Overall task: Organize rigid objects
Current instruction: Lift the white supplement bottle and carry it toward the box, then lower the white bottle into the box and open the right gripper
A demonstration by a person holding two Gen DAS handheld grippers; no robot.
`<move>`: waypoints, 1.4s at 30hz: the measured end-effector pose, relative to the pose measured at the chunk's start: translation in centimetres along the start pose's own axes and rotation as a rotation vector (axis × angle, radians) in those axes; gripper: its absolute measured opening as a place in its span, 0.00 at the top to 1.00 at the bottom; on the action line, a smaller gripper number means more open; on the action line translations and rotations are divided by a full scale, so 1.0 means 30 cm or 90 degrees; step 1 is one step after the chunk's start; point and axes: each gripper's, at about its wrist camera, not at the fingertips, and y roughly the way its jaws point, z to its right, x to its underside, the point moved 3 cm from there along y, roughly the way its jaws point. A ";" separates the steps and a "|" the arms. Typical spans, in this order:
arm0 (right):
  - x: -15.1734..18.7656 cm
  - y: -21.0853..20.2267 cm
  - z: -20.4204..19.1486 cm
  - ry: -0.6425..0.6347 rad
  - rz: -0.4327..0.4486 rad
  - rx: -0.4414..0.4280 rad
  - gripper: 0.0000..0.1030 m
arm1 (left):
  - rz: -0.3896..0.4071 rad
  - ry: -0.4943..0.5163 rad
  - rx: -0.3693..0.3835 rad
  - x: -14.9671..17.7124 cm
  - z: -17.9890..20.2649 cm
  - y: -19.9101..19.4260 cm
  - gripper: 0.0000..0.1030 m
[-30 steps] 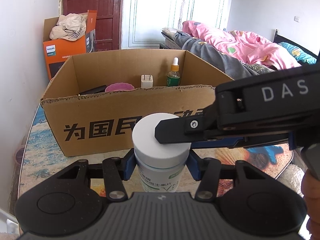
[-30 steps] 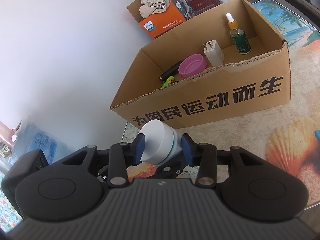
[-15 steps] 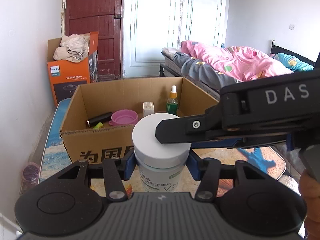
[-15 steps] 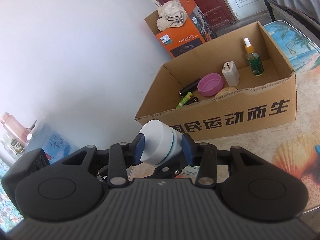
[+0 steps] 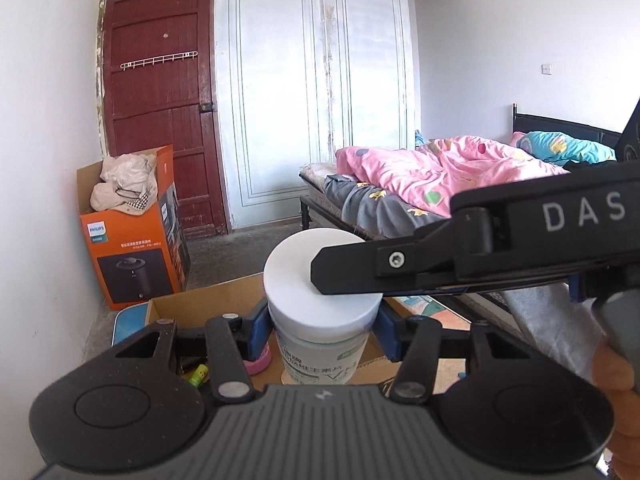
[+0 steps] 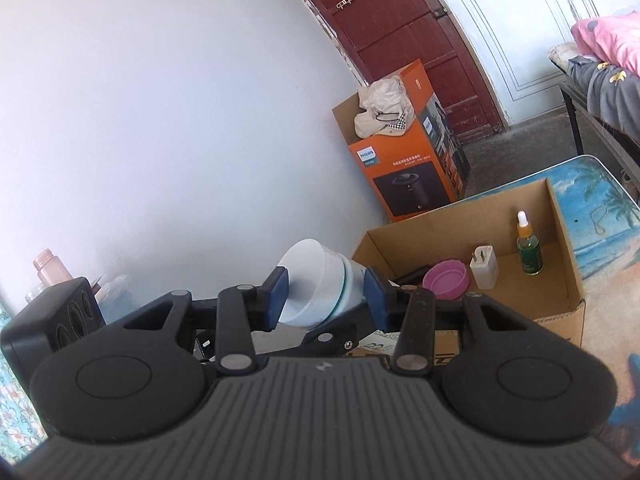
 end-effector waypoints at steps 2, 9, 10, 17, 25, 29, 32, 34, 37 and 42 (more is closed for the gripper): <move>-0.034 -0.007 0.018 -0.002 0.006 0.006 0.59 | 0.003 0.004 0.009 -0.026 0.016 0.026 0.48; -0.123 0.005 0.139 0.013 0.005 0.029 0.59 | -0.008 0.019 0.032 -0.071 0.056 0.161 0.48; -0.129 0.012 0.157 0.015 0.003 0.034 0.59 | -0.014 0.018 0.037 -0.073 0.061 0.181 0.48; -0.135 0.081 0.312 0.048 -0.012 0.058 0.59 | -0.056 0.023 0.059 -0.054 0.087 0.321 0.48; -0.086 0.198 0.485 0.090 -0.045 0.076 0.58 | -0.121 0.003 0.078 0.007 0.075 0.481 0.48; -0.068 0.252 0.554 0.102 -0.062 0.085 0.58 | -0.149 -0.003 0.086 0.034 0.065 0.546 0.48; -0.056 0.286 0.585 0.099 -0.078 0.095 0.58 | -0.166 -0.005 0.090 0.058 0.060 0.588 0.48; -0.050 0.308 0.597 0.090 -0.088 0.104 0.57 | -0.176 -0.008 0.093 0.071 0.055 0.606 0.48; -0.047 0.335 0.604 0.073 -0.098 0.118 0.55 | -0.189 -0.012 0.095 0.083 0.054 0.637 0.48; -0.043 0.359 0.621 0.064 -0.101 0.124 0.54 | -0.218 -0.011 0.099 0.102 0.065 0.684 0.47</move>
